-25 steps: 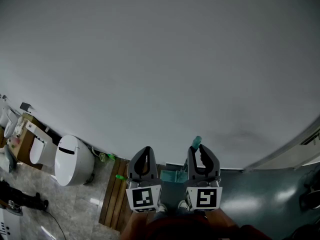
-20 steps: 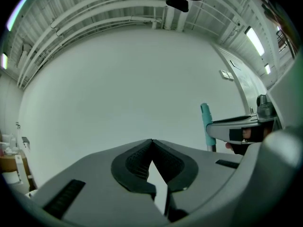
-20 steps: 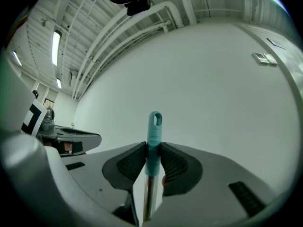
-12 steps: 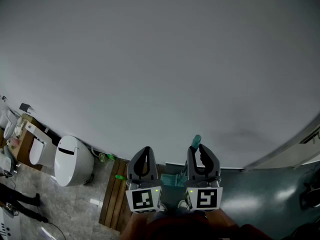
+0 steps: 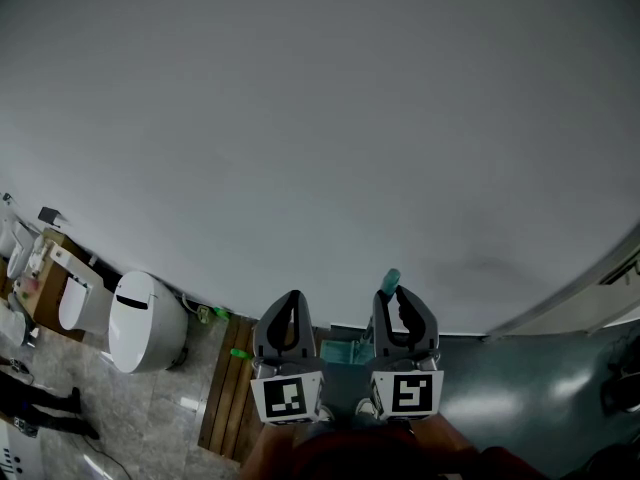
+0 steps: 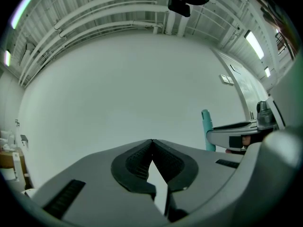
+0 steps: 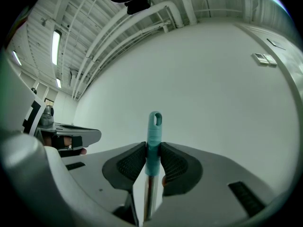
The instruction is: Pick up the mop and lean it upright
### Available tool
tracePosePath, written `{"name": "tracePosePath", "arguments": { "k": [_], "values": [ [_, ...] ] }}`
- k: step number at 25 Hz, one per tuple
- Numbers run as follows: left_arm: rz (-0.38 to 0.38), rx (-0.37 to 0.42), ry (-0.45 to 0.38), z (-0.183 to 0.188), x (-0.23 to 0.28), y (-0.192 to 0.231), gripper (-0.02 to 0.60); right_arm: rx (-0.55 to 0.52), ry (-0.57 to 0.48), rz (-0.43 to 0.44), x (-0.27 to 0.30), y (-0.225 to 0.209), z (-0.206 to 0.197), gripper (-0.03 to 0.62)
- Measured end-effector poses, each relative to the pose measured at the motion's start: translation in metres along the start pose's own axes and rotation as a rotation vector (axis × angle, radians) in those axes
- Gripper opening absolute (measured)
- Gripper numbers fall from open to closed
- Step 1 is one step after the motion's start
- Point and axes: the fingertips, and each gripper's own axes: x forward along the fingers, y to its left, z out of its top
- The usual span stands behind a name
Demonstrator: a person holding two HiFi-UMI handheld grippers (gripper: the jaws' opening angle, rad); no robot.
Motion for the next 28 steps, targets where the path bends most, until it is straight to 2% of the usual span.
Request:
{"name": "tracePosePath", "arguments": {
  "k": [7, 16, 28],
  "values": [
    [0.004, 0.006, -0.008, 0.003, -0.001, 0.001, 0.014, 0.009, -0.027, -0.004, 0.001, 0.0, 0.006, 0.107],
    [0.01, 0.012, 0.0, 0.001, 0.001, 0.0, 0.014, -0.006, -0.01, 0.005, 0.002, -0.002, -0.004, 0.106],
    [0.008, 0.01, -0.002, 0.002, 0.004, -0.004, 0.014, 0.002, 0.113, -0.007, 0.002, -0.005, -0.06, 0.106]
  ]
}}
